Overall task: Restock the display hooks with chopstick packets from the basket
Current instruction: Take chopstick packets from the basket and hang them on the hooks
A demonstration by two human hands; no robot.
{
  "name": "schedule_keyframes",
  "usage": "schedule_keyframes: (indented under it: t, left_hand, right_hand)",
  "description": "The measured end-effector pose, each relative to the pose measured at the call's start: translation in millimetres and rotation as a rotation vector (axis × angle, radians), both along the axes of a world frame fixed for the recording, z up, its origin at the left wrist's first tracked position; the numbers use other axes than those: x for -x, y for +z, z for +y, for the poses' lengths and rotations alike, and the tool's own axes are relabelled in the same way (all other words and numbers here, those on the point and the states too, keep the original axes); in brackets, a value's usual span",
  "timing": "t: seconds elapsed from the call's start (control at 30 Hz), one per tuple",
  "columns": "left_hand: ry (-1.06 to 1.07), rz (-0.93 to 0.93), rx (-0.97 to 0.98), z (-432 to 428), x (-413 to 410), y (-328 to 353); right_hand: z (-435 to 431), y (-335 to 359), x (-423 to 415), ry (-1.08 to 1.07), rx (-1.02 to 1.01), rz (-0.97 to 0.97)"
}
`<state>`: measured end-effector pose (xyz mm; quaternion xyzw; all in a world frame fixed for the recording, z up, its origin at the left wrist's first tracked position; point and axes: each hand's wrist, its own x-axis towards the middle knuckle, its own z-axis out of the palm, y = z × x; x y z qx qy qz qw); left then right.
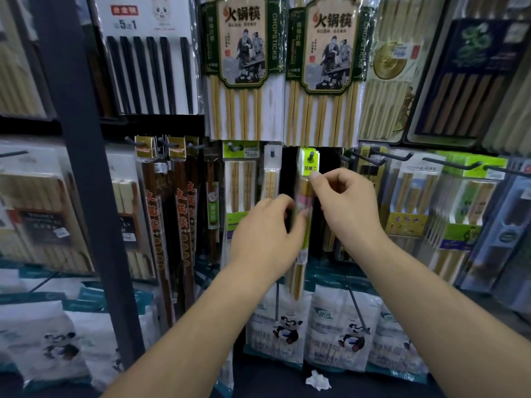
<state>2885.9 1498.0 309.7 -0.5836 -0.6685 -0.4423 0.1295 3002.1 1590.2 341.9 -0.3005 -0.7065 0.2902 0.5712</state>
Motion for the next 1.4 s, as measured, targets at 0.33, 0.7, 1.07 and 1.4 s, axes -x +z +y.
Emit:
schedule_keyframes:
  t: [0.33,0.7,1.07,1.4]
  left_hand:
    - [-0.460,-0.827,0.046,39,-24,-6]
    - [-0.486,-1.004,-0.048,92,-18,-17]
    - [-0.398,-1.027,-0.055,130,-5,-16]
    - [-0.329,-0.915,0.100,56,-25,-50]
  right_hand:
    - [15,-68,0,0.233,-0.062,-0.341]
    - [63,-86,15,0.384,-0.056,-0.399]
    - [100,-101,34,0.459,-0.039,-0.379]
    - [51,-124,-11,0.362,0.146,-0.313]
